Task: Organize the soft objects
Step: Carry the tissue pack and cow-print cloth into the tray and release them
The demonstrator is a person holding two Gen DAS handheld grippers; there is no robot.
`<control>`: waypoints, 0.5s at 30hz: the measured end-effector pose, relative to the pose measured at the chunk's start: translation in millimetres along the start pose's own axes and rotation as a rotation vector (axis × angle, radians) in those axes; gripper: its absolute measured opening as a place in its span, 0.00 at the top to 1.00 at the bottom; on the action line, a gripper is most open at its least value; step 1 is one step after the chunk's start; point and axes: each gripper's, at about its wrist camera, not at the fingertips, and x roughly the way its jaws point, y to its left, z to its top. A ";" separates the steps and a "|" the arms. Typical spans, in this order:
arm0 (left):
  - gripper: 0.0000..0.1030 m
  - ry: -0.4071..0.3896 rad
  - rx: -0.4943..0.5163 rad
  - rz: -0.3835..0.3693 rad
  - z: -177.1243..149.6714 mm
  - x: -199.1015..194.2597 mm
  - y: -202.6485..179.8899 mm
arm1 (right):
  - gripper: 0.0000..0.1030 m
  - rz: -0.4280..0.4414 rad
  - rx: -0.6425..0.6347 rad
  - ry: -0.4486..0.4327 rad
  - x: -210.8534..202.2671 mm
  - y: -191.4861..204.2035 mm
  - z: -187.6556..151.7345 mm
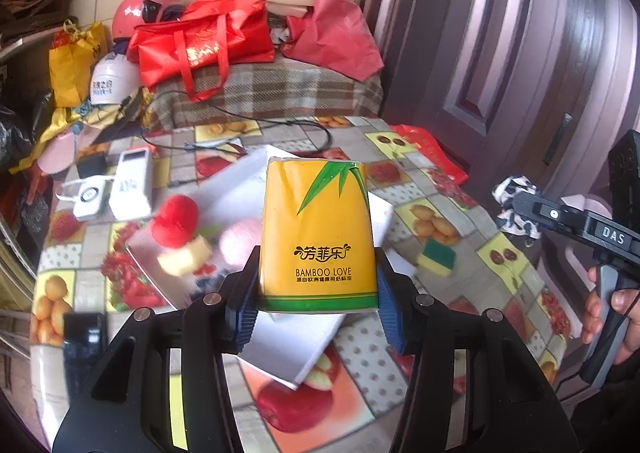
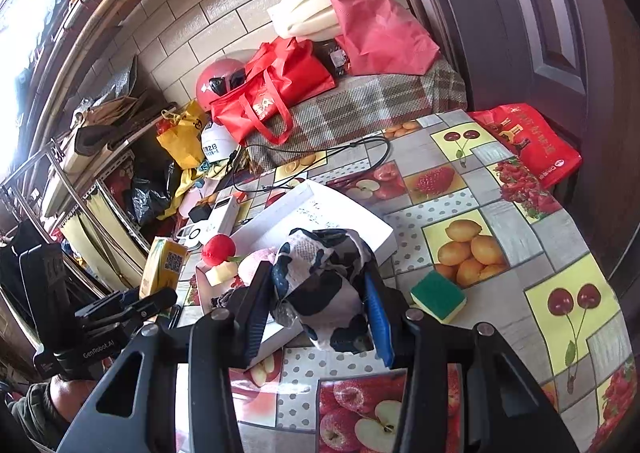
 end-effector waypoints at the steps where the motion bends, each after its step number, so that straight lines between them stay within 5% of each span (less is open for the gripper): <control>1: 0.51 -0.005 -0.001 0.009 4.1 0.0 3.6 | 0.57 0.001 -0.006 0.000 2.1 1.2 2.8; 15: 0.51 0.022 -0.043 0.086 28.3 39.5 43.7 | 0.57 0.032 -0.096 0.033 57.3 21.1 38.5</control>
